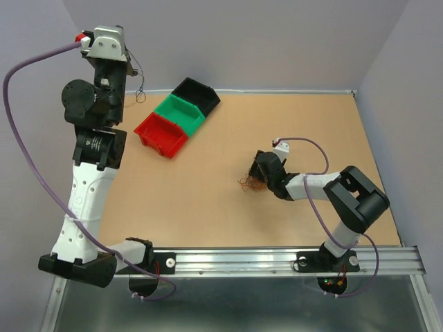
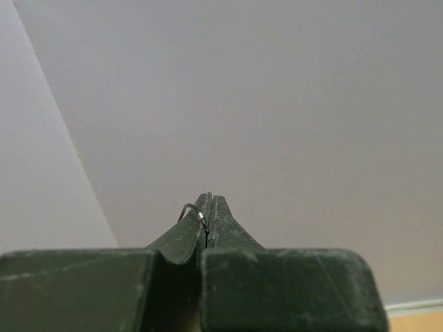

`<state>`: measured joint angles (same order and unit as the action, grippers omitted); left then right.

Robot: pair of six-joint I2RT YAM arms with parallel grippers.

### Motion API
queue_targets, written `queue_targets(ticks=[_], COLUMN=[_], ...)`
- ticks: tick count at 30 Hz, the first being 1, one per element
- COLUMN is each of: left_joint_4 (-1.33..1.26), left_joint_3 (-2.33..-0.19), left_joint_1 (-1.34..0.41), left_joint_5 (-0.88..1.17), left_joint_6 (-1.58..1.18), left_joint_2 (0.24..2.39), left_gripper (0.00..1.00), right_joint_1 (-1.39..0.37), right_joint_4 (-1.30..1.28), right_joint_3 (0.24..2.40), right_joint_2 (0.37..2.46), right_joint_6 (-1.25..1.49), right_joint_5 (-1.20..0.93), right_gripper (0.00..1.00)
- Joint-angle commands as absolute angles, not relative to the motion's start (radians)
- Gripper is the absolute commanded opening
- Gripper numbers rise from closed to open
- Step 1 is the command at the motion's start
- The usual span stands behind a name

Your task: Untangle the cables

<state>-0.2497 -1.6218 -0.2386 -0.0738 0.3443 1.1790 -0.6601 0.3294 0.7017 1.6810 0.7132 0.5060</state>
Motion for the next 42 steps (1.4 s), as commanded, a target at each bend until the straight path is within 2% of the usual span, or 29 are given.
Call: queue_targets(ticks=[1, 3, 6, 16, 33, 42], left_joint_4=[-0.35, -0.363, -0.387, -0.388, -0.4, -0.399], left_joint_3=[-1.585, -1.562, -1.546, -1.54, -1.422, -1.425], left_joint_1=[-0.209, -0.201, -0.176, -0.15, -0.132, -0.126], left_joint_5=[-0.029, -0.031, -0.031, 0.057, 0.074, 0.077], left_joint_6=[0.319, 0.319, 0.314, 0.275, 0.298, 0.291], left_joint_2=[1.199, 1.206, 1.215, 1.221, 1.256, 1.275], left_gripper=[0.0, 0.0, 0.0, 0.0, 0.0, 0.0], right_joint_1=[-0.66, -0.66, -0.661, -0.661, -0.661, -0.66], right_joint_4=[0.321, 0.321, 0.321, 0.331, 0.353, 0.367], right_joint_3=[0.735, 0.735, 0.733, 0.707, 0.687, 0.681], right_joint_2=[1.626, 1.618, 1.608, 1.56, 1.532, 1.523], right_joint_6=[0.698, 0.686, 0.683, 0.683, 0.669, 0.663], right_joint_5=[0.561, 0.554, 0.548, 0.563, 0.541, 0.528], right_gripper=[0.82, 0.93, 0.99, 1.0, 1.0, 1.0])
